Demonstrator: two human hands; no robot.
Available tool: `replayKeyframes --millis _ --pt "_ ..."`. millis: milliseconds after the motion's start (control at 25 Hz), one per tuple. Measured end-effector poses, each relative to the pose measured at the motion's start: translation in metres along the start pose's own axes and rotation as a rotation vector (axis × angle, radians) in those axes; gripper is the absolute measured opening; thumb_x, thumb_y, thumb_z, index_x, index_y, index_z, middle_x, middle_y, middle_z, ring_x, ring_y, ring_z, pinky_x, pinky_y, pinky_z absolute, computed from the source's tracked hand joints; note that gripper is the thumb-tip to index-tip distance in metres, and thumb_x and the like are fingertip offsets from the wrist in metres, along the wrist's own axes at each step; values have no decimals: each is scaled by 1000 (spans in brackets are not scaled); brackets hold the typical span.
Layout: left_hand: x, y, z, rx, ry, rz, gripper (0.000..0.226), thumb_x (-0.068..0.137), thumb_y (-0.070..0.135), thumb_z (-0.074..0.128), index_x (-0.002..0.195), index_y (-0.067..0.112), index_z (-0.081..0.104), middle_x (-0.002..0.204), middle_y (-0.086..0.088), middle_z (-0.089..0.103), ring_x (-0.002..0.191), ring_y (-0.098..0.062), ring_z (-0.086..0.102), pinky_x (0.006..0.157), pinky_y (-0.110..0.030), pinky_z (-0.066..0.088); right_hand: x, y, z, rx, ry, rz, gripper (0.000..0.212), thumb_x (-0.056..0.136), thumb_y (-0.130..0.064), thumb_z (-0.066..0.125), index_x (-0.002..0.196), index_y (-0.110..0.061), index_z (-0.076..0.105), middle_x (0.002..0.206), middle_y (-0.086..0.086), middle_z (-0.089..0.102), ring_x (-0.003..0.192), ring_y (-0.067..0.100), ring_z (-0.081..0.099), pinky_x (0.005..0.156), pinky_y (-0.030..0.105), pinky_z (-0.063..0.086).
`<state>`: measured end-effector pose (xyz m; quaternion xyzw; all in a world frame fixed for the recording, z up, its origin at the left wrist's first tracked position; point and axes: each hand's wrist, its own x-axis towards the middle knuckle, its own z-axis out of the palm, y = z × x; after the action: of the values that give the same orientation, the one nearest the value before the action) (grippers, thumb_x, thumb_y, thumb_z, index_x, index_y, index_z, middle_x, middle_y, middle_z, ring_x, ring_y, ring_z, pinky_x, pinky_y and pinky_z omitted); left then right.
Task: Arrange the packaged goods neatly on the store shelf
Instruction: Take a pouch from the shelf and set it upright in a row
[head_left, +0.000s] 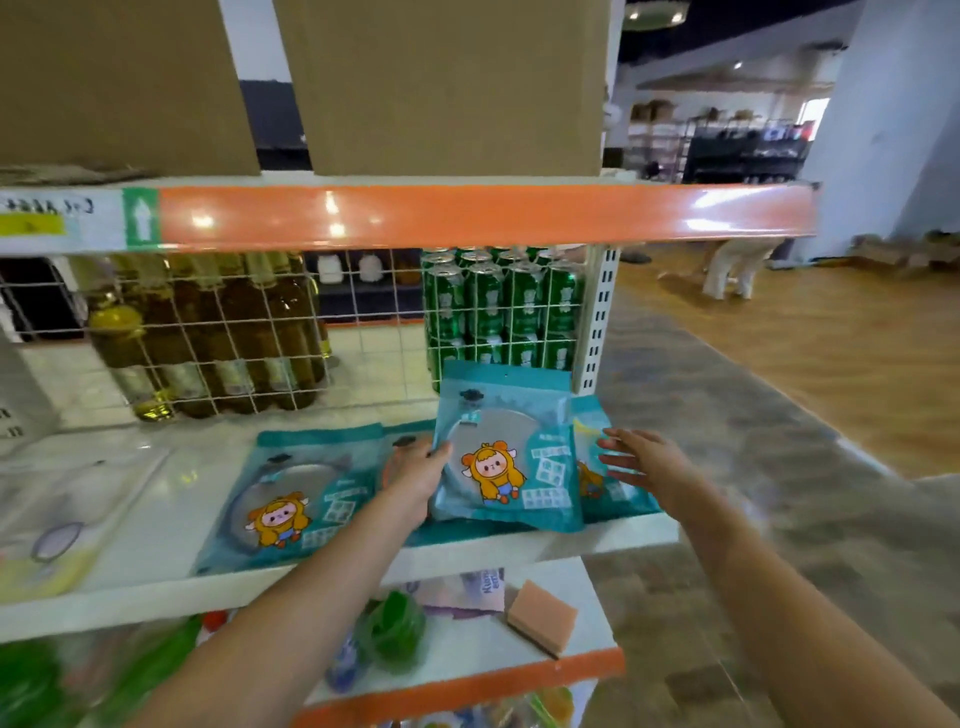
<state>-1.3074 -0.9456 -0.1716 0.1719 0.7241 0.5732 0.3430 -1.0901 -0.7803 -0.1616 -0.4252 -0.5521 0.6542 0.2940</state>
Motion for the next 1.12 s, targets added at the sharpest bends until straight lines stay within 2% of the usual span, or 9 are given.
replayKeyframes --millis 80,200,280,440,560,640,840,960,1120 --pt "0 -5 -16 -53 66 -45 29 99 26 47 116 5 57 103 -7 63 104 -27 59 95 -42 49 9 1 15 -143 -13 -42 15 98 -17 47 89 -13 59 90 9 65 68 15 60 54 24 49" --pt "-1 -12 -35 -114 157 -121 28 99 22 46 115 0 55 101 -11 61 97 -25 55 92 -38 45 19 6 34 -474 -24 -190 15 96 -17 49 91 -13 63 104 14 68 83 23 62 72 30 49" --pt "-3 -13 -43 -147 183 -140 26 99 20 47 113 0 55 93 -10 61 93 -24 54 91 -39 45 18 8 42 -749 -29 -282 22 97 -19 46 101 -11 66 109 11 66 98 29 61 75 31 47" --pt "-5 -18 -52 -136 236 -142 32 98 20 48 121 -1 53 93 -13 60 96 -28 56 94 -43 47 14 14 51 -1024 -76 -383 26 97 -19 43 108 -10 65 109 12 67 98 31 62 78 32 50" --pt "-5 -21 -52 14 264 -109 34 98 24 48 121 0 55 107 -15 63 101 -30 59 93 -42 48 13 19 54 -1175 -88 -440 28 98 -22 40 104 -10 65 106 12 67 93 30 62 77 34 50" --pt "-5 -20 -52 208 298 -56 35 99 26 46 123 2 55 110 -16 63 101 -30 59 84 -37 48 15 22 53 -1208 -87 -470 28 97 -23 40 103 -10 64 105 12 65 92 30 61 77 34 49" --pt "-5 -18 -47 747 331 61 29 100 29 41 109 8 58 92 -7 59 81 -21 54 60 -25 38 16 25 50 -1311 -113 -527 26 97 -24 42 106 -11 62 111 9 59 103 27 54 78 31 43" --pt "0 -25 -48 910 338 130 28 98 30 45 106 8 61 102 -10 64 92 -23 60 78 -34 50 11 28 49 -1331 -83 -586 29 99 -26 38 109 -13 62 112 6 57 104 24 53 77 30 42" --pt "-2 -31 -48 1011 391 181 30 97 31 46 116 10 57 116 -12 56 105 -26 57 91 -39 49 9 32 48 -1355 -72 -633 30 99 -28 36 108 -15 62 112 4 58 104 21 52 78 30 42"
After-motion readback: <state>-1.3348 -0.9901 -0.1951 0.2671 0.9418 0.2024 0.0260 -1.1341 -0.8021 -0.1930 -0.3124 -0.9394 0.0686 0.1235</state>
